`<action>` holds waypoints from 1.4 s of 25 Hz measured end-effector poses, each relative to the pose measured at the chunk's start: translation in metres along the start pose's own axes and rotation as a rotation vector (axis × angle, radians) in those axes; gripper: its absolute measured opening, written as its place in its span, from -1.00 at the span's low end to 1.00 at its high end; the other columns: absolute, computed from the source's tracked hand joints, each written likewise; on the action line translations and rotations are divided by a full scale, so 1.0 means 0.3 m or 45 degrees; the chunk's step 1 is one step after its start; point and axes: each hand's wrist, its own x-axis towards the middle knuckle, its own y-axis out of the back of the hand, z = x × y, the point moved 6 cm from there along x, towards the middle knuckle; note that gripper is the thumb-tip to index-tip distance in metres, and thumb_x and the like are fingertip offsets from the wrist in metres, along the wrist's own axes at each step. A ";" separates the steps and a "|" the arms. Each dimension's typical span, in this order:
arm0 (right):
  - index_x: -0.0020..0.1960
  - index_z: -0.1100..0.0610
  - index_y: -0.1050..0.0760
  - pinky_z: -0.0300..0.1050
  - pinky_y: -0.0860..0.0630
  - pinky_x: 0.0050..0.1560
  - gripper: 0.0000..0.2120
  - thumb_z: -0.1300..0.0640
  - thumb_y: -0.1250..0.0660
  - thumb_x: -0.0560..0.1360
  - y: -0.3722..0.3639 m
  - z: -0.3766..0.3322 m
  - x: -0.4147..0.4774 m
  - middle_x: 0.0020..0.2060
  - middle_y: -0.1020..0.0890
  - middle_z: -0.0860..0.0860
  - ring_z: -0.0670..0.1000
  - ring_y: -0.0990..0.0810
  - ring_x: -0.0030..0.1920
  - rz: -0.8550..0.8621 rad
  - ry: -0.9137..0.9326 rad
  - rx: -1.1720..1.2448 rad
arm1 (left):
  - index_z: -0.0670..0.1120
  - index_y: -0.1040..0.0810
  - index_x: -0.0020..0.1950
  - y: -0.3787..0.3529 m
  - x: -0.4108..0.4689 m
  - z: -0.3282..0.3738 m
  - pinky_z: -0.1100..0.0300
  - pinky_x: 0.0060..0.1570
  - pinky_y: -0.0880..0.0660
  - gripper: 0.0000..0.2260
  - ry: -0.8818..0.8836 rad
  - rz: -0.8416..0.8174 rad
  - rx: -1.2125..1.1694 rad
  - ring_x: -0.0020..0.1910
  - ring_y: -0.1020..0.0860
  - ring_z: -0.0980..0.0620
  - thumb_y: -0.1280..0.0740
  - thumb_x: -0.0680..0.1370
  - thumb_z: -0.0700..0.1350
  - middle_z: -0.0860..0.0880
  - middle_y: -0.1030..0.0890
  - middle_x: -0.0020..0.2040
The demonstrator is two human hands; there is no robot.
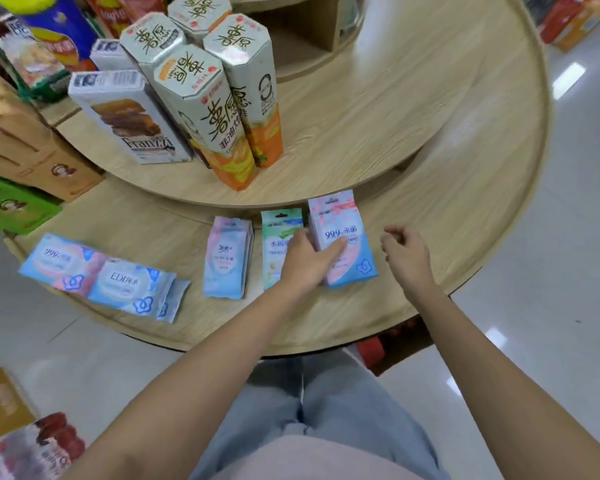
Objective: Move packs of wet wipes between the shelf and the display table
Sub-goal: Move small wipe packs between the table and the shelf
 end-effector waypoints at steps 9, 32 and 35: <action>0.23 0.19 -0.39 -0.20 -0.46 -0.16 -0.68 0.01 -0.25 0.57 -0.126 0.089 0.061 -0.04 -0.52 0.06 -0.07 -0.53 -0.16 -0.355 -0.223 -0.002 | -0.12 -0.44 0.18 -0.014 0.056 -0.044 0.05 0.02 -0.49 -0.44 0.122 0.262 0.249 0.09 -0.57 -0.09 -0.46 0.36 0.21 -0.04 -0.61 0.11; 0.06 0.08 -0.30 -0.13 -0.55 -0.09 -0.57 0.00 -0.49 0.40 0.004 0.092 -0.104 -0.11 -0.56 -0.14 -0.08 -0.62 -0.09 0.093 -0.031 0.059 | -0.04 -0.37 0.22 0.178 -0.113 -0.153 0.28 -0.13 -0.58 -0.68 -0.055 0.030 -0.376 -0.14 -0.64 0.23 -0.37 0.52 -0.17 0.05 -0.62 0.03; 0.09 0.10 -0.32 0.00 -0.58 0.03 -0.57 0.03 -0.49 0.39 0.054 0.118 -0.226 -0.04 -0.59 -0.04 -0.01 -0.64 -0.01 0.182 -0.114 0.262 | -0.03 -0.38 0.20 0.155 -0.110 -0.104 0.19 -0.07 -0.56 -0.70 -0.174 -0.196 -0.240 0.01 -0.62 0.05 -0.38 0.52 -0.14 -0.01 -0.61 0.09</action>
